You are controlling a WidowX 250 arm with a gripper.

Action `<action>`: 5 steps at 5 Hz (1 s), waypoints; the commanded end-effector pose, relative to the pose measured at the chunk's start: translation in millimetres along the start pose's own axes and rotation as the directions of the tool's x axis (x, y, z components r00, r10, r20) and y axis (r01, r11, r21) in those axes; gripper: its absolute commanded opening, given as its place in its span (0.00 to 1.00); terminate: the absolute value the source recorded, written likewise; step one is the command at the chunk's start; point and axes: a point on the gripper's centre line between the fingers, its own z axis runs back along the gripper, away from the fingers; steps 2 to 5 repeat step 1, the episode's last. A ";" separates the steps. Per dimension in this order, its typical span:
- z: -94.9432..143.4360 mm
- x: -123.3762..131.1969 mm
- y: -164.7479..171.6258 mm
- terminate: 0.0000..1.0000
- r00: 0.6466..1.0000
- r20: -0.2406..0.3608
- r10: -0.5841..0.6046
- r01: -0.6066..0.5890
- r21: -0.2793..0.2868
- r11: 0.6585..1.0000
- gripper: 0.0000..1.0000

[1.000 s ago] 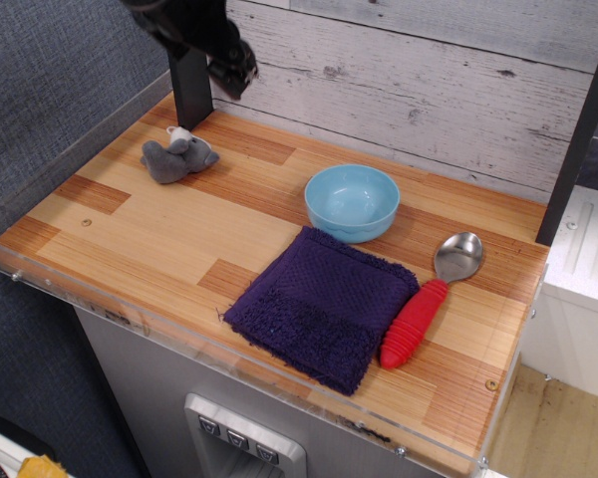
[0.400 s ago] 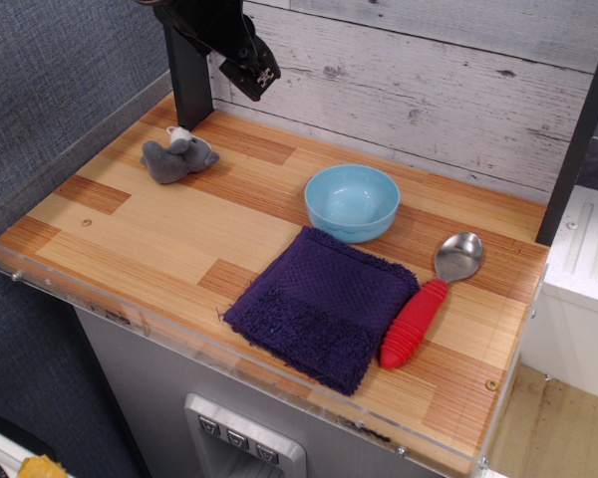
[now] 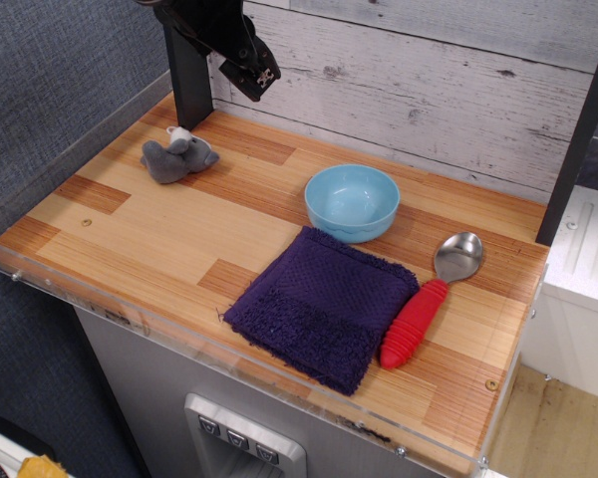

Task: Move gray object to upper left corner of table.

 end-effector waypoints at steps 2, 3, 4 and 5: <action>21.6 2.2 7.3 1.00 0.999 0.044 -0.010 0.009 0.033 0.999 1.00; 21.6 2.2 7.3 1.00 0.999 0.044 -0.010 0.009 0.033 0.999 1.00; 21.6 2.2 7.3 1.00 0.999 0.044 -0.010 0.009 0.033 0.999 1.00; 21.6 2.2 7.3 1.00 0.999 0.044 -0.010 0.009 0.033 0.999 1.00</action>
